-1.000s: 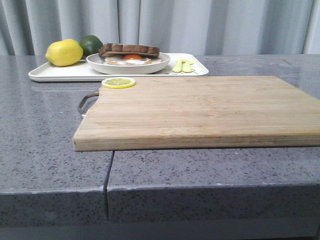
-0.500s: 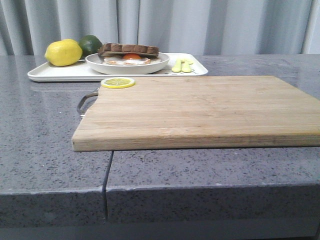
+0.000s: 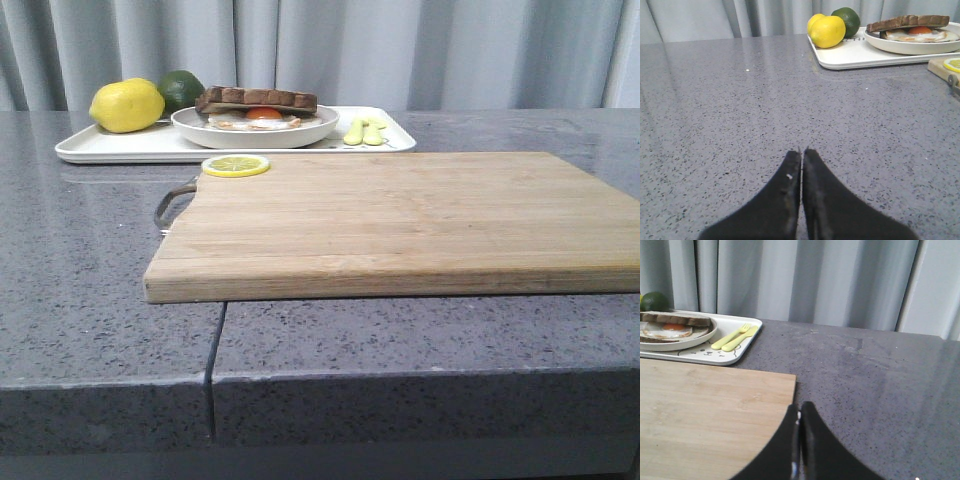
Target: Place bread and move sandwich to tray
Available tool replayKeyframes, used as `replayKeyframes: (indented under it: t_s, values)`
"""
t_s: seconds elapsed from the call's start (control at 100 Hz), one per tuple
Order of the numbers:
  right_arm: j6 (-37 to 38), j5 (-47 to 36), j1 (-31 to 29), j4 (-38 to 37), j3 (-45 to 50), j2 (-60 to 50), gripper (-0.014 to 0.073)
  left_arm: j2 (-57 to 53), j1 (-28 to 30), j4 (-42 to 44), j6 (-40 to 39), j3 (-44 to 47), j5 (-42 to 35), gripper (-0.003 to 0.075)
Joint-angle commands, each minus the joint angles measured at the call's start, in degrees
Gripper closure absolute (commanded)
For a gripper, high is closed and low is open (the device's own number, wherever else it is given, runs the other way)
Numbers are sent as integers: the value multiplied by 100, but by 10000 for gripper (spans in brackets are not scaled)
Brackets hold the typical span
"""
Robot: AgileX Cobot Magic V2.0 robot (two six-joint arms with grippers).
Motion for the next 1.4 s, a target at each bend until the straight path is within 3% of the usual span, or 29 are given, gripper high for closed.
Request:
replayKeyframes:
  t_s: [0.0, 0.26, 0.49, 1.39]
  values:
    - [16, -541, -25, -51, 23, 50, 661, -163, 11, -34, -35, 91, -480, 740]
    - [21, -1291, -25, -204, 1067, -479, 661, -163, 11, -34, -35, 91, -480, 740]
    - [21, -1309, -25, -204, 1618, -1409, 661, -163, 11, -34, -35, 91, -480, 740]
    - [21, -1067, -25, -211, 1612, -1643, 661, -163, 11, -34, -35, 91, -480, 740]
